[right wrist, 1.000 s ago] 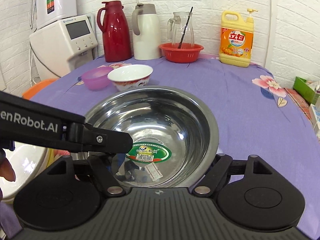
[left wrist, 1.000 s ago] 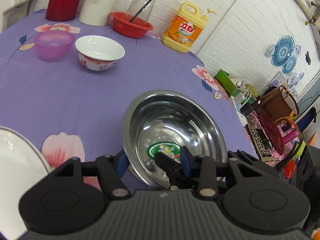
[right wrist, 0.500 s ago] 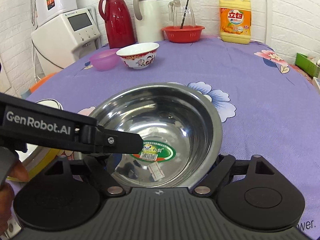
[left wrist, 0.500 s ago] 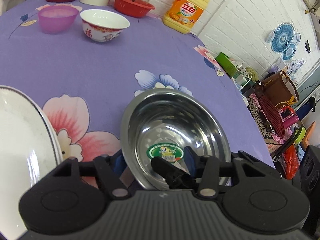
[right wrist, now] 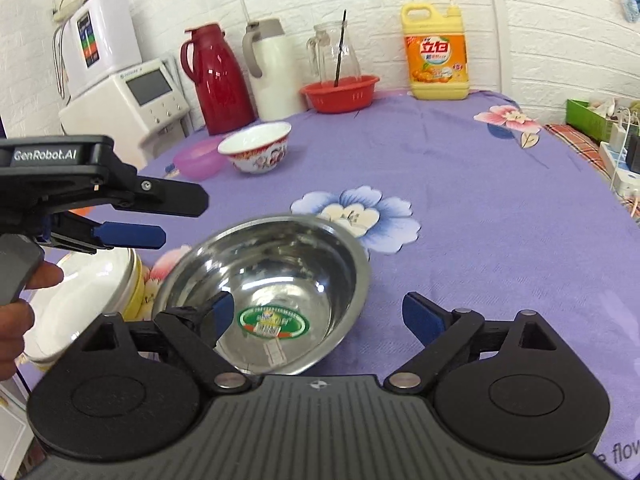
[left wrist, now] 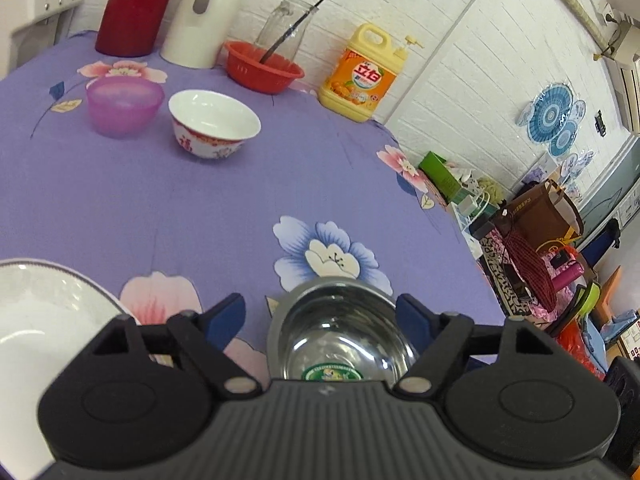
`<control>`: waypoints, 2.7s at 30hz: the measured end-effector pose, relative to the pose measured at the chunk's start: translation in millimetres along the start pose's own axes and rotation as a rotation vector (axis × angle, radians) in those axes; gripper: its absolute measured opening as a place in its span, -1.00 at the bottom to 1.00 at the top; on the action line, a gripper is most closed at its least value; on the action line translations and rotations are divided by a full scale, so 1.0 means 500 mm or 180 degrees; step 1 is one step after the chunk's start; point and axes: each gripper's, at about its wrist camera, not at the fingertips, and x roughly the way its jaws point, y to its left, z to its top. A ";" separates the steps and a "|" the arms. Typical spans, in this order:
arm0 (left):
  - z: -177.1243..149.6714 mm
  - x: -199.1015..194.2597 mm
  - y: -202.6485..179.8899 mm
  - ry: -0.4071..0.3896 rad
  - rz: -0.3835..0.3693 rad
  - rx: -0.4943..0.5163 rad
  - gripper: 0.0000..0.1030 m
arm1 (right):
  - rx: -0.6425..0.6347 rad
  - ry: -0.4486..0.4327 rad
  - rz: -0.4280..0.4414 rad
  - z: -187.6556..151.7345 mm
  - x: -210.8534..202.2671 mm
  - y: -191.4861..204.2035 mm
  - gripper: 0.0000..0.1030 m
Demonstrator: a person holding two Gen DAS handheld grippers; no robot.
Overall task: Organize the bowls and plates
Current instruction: 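Move the steel basin toward the red-patterned white bowl with the left gripper, then grasp the red-patterned white bowl rim with the left gripper and lift, then lower the white bowl into the steel basin and open the left gripper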
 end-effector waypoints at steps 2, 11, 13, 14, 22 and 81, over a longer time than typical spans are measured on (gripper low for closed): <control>0.023 -0.006 0.012 -0.0084 0.0051 -0.0021 0.52 | -0.0048 -0.0031 -0.0027 0.015 0.001 -0.001 1.00; 0.133 0.012 0.101 -0.0268 0.0232 -0.0347 0.52 | -0.0454 -0.0142 -0.0046 0.124 0.064 0.031 1.00; 0.164 0.032 0.121 -0.0280 0.0304 -0.0446 0.52 | -0.0491 -0.0111 -0.0023 0.159 0.096 0.038 1.00; 0.179 0.042 0.131 -0.0293 0.0325 -0.0497 0.52 | -0.0505 -0.0074 -0.0002 0.180 0.118 0.042 1.00; 0.241 0.134 0.192 -0.0198 0.0322 -0.0886 0.52 | -0.0747 0.0398 0.0072 0.251 0.308 0.084 1.00; 0.071 0.035 0.032 0.0071 -0.0100 -0.0510 -0.34 | -0.0522 0.0409 0.0182 0.155 0.166 0.113 0.91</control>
